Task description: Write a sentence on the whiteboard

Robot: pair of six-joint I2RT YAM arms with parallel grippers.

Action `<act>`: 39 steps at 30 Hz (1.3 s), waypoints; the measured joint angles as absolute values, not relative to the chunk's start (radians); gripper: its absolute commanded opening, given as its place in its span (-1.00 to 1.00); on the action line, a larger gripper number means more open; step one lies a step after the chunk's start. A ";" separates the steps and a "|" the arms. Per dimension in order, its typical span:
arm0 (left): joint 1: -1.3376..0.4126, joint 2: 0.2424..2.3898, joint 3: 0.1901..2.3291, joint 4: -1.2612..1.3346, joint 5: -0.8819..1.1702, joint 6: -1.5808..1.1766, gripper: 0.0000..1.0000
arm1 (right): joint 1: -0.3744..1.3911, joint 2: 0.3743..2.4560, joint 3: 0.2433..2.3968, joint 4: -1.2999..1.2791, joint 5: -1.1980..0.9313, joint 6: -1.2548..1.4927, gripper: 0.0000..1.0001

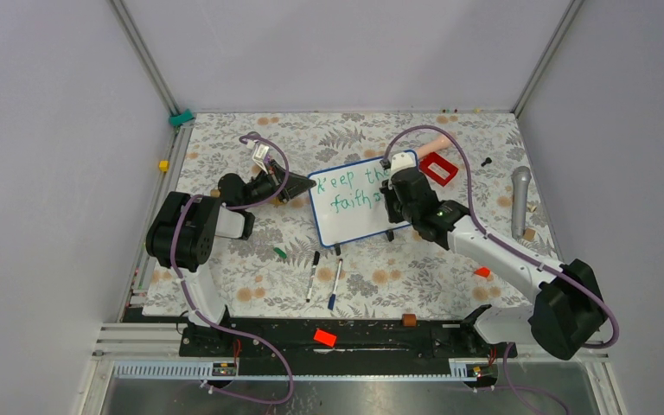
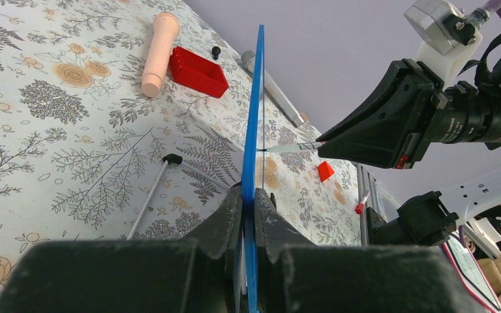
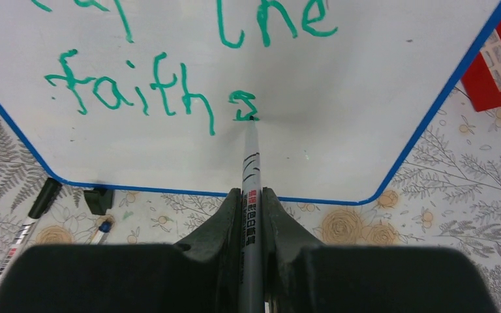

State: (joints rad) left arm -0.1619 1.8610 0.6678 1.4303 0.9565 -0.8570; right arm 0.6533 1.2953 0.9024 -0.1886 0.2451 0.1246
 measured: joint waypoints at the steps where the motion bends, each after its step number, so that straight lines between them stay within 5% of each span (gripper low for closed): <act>1: -0.162 1.861 0.668 1.430 0.957 -0.857 -1.00 | 0.653 1.300 0.910 -0.194 0.238 0.128 -1.00; 39: -0.161 1.862 0.673 1.424 0.943 -0.857 -1.00 | 0.610 1.359 0.955 -0.114 0.222 0.223 -1.00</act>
